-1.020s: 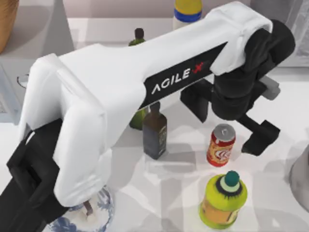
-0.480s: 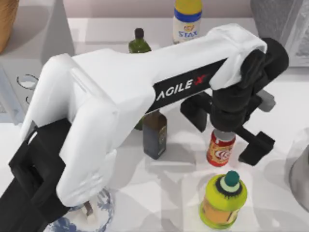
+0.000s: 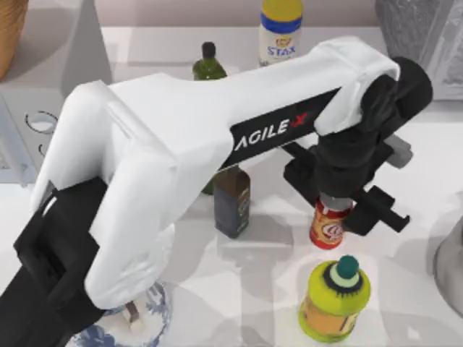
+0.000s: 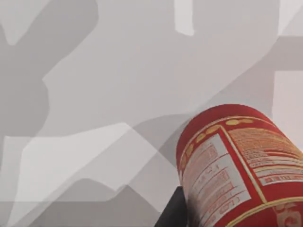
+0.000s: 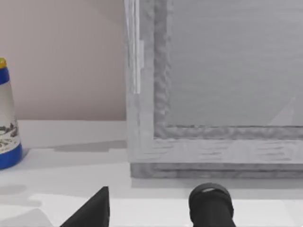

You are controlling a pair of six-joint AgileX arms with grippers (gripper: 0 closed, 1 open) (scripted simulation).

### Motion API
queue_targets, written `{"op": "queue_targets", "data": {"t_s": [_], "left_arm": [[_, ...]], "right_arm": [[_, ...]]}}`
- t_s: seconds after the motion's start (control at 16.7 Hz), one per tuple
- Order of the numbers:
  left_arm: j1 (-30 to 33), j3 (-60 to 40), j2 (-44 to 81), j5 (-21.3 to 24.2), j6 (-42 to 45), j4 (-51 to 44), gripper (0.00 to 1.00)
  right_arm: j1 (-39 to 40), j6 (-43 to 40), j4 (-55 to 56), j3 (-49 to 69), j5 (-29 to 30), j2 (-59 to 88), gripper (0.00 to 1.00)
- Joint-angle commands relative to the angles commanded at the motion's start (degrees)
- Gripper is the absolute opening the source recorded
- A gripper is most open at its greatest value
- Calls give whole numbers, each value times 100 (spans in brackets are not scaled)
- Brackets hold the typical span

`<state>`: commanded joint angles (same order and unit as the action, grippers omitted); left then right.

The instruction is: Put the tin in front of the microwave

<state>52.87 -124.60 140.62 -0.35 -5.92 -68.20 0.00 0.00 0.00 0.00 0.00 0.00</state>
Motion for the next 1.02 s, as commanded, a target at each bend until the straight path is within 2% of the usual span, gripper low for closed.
{"op": "queue_targets", "data": {"t_s": [0.24,0.3,0.84,1.02], "left_arm": [[0,0,0,0,0,0,2],[0,0,0,0,0,0,0],[3,-24,-3,1,10,-23,0],[9,-421,38,7,3,-390,0]], "right_arm": [[0,0,0,0,0,0,100],[0,0,0,0,0,0,100],[0,0,0,0,0,0,100],[0,0,0,0,0,0,100]]}}
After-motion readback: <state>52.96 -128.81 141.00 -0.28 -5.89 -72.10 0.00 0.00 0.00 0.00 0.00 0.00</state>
